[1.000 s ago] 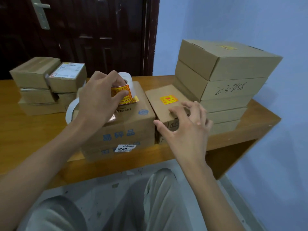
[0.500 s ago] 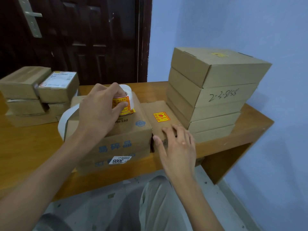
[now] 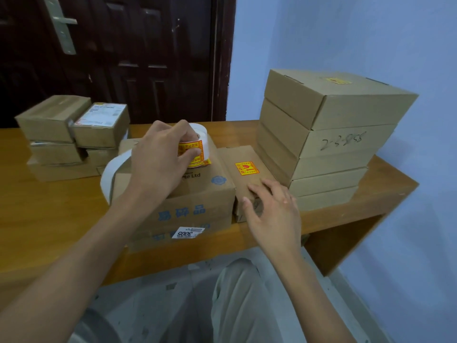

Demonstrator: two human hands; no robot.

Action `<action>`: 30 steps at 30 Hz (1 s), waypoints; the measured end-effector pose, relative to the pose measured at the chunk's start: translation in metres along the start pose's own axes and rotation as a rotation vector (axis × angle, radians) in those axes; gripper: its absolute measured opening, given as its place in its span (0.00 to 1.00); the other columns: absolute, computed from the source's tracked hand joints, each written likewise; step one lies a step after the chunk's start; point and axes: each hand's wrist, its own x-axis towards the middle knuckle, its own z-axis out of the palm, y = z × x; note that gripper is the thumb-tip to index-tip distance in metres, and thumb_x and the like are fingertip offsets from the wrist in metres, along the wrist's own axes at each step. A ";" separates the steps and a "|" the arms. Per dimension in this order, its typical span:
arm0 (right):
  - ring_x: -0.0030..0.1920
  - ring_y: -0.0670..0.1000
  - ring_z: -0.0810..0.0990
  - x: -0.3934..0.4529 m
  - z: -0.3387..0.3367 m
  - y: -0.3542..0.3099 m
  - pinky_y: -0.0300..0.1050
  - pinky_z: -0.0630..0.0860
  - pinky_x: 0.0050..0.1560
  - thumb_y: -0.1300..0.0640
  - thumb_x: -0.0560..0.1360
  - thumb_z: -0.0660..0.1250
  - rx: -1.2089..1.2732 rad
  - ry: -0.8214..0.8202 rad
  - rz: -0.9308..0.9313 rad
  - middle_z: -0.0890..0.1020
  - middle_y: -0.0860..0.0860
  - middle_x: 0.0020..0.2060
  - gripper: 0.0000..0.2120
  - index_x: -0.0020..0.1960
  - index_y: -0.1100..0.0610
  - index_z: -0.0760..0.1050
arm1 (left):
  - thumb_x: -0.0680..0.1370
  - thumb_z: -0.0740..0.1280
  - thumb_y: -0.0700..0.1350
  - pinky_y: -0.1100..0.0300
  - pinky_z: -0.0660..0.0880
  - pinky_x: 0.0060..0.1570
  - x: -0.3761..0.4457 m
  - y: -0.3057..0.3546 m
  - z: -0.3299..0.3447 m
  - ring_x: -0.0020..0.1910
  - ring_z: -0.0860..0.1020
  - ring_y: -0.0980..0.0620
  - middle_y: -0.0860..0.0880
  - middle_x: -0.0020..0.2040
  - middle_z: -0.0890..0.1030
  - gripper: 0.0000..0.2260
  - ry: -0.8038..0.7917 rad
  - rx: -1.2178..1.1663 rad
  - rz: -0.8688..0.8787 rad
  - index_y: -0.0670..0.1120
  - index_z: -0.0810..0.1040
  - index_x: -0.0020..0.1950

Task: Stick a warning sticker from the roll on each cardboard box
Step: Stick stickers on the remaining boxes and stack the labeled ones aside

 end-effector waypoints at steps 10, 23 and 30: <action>0.53 0.50 0.80 0.054 -0.046 -0.098 0.46 0.74 0.45 0.55 0.82 0.65 0.318 0.182 -0.306 0.83 0.48 0.55 0.09 0.59 0.53 0.81 | 0.73 0.80 0.49 0.49 0.83 0.52 -0.021 -0.054 -0.104 0.50 0.84 0.60 0.61 0.47 0.85 0.09 0.332 -0.217 -0.282 0.58 0.82 0.46; 0.74 0.60 0.70 0.173 0.075 -0.251 0.59 0.76 0.66 0.34 0.79 0.67 -0.013 -0.621 -0.511 0.65 0.55 0.77 0.41 0.84 0.46 0.52 | 0.73 0.80 0.51 0.44 0.84 0.47 -0.091 -0.153 -0.168 0.50 0.83 0.54 0.56 0.47 0.85 0.10 0.471 -0.015 -0.506 0.57 0.79 0.45; 0.75 0.66 0.68 0.195 0.133 -0.271 0.59 0.72 0.68 0.26 0.72 0.70 0.096 -0.601 -0.396 0.51 0.59 0.83 0.50 0.85 0.37 0.49 | 0.73 0.80 0.52 0.47 0.84 0.41 -0.110 -0.194 -0.144 0.47 0.83 0.56 0.56 0.46 0.85 0.12 0.438 0.033 -0.581 0.59 0.77 0.44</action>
